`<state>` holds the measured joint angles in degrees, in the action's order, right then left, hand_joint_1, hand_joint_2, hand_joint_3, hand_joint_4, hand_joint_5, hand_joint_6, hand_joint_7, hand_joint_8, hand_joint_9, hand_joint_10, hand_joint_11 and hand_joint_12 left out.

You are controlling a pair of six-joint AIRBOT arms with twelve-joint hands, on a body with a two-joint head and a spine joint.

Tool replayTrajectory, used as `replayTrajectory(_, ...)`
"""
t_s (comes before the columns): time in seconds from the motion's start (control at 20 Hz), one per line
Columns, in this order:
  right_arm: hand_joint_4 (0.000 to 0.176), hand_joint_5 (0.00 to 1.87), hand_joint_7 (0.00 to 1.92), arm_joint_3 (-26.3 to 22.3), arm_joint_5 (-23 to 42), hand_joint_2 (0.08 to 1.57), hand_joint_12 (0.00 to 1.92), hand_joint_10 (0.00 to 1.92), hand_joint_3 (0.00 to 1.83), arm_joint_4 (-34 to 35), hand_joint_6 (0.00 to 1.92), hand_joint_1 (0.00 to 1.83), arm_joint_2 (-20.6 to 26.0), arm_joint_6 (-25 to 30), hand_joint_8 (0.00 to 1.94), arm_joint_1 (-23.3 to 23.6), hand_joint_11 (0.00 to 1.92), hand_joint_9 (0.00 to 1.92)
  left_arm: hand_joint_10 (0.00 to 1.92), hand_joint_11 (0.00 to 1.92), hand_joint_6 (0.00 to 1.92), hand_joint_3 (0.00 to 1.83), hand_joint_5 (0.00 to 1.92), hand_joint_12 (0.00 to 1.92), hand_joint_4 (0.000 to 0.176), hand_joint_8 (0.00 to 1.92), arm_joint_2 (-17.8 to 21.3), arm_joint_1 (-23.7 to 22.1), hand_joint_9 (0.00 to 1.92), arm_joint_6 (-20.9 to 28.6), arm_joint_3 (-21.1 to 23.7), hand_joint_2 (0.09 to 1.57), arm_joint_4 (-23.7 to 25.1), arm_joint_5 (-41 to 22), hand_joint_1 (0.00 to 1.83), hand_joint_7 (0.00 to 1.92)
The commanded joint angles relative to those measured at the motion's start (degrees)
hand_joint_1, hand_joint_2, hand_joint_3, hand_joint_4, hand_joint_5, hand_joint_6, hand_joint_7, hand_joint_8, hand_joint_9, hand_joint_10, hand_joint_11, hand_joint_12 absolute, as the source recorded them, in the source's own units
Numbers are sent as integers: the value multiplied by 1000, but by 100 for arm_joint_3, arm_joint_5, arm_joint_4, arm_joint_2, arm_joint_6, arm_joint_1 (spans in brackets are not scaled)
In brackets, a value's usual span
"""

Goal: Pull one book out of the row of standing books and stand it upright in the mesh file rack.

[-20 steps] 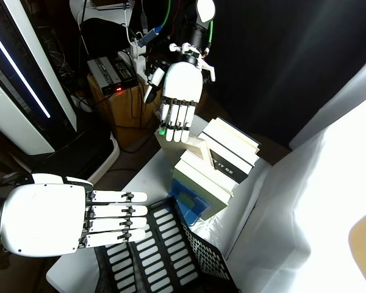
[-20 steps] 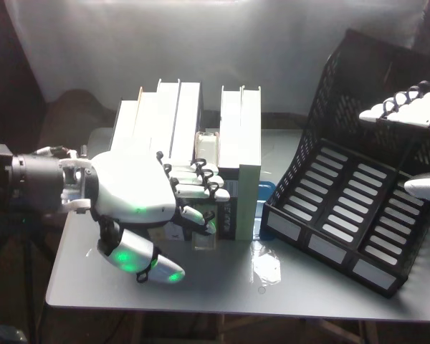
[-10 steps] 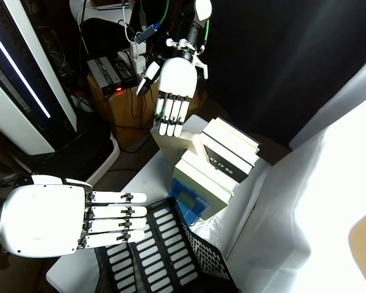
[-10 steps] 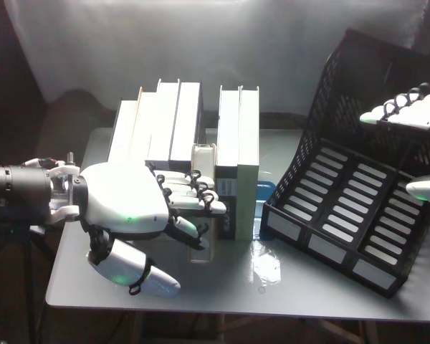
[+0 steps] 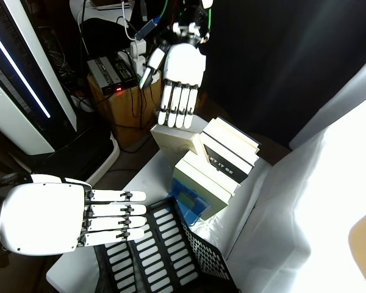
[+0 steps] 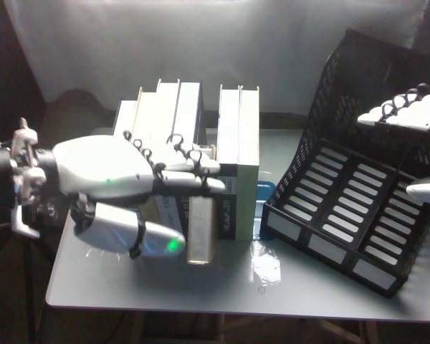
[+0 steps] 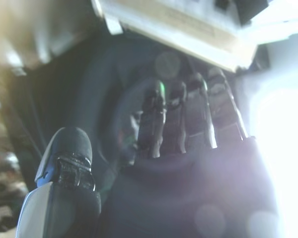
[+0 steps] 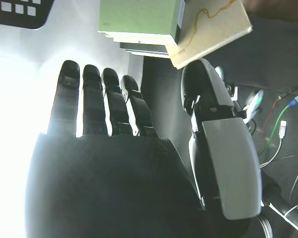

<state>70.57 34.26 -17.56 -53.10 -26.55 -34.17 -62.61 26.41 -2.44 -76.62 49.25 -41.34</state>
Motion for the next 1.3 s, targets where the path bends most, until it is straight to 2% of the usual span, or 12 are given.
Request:
replayTrajectory(0.0,0,0,0,-40,638,1324,0,0,0,-5,0,552,98,39,0,51,0,0,0,0,1,37,143,0,17,0,150,-75,0,29,-16,1364,-589,-563,0,0)
replayTrajectory(0.15,0,0,0,-101,574,1310,0,0,0,-372,0,570,98,95,0,62,0,0,0,0,26,12,174,0,38,0,303,0,0,29,-205,1437,-1622,-533,53,1)
replayTrajectory(0.2,0,0,0,-94,455,1273,0,0,0,-567,0,660,37,125,0,130,0,0,0,0,8,0,89,0,22,0,320,72,0,29,-286,1426,-1967,-548,197,0)
replayTrajectory(0.3,0,0,0,-38,250,1244,0,0,0,-1137,0,665,-120,395,0,372,0,0,0,0,5,0,58,0,22,0,368,238,0,29,-439,1424,-2725,-622,316,0)
replayTrajectory(0.4,0,0,0,16,102,1195,0,0,0,-1700,0,743,-270,658,0,605,0,0,0,0,5,0,60,0,5,4,404,339,0,29,-534,1414,-3232,-695,466,14)
replayTrajectory(0.45,0,0,0,36,22,1188,0,0,0,-1928,0,749,-345,724,0,697,0,0,0,0,4,0,60,0,28,4,418,363,0,29,-566,1417,-3393,-716,477,15)
replayTrajectory(0.5,0,0,0,113,-93,1176,0,0,0,-2427,0,743,-516,992,0,884,0,0,0,0,3,0,40,0,34,0,453,410,0,29,-611,1421,-3632,-760,512,2)
replayTrajectory(0.6,0,0,0,290,-227,1148,0,0,0,-3269,0,732,-798,1558,0,1206,0,0,0,0,9,0,59,0,21,6,499,462,0,29,-645,1399,-3874,-819,582,21)
replayTrajectory(0.85,0,0,0,564,-481,1039,0,0,0,-4695,0,831,-1352,2181,0,1736,0,0,0,0,2,6,52,0,48,0,548,619,0,29,-668,1418,-4248,-1029,527,3)
replayTrajectory(1.0,0,0,0,730,-522,1039,0,0,0,-5023,0,848,-1693,2230,0,1873,0,0,0,0,11,8,81,0,56,4,679,895,0,29,-611,1427,-4617,-1205,686,17)
replayTrajectory(1.1,0,0,0,839,-586,1022,0,0,0,-5575,0,794,-1993,2405,0,2015,0,0,0,0,26,14,142,0,22,13,858,1176,0,29,-491,1442,-5017,-1382,861,67)
replayTrajectory(1.25,0,0,0,994,-640,1009,0,0,0,-6304,0,789,-2335,2843,0,2146,0,0,0,0,23,1,168,0,3,4,970,1486,0,29,-440,1418,-5438,-1618,987,64)
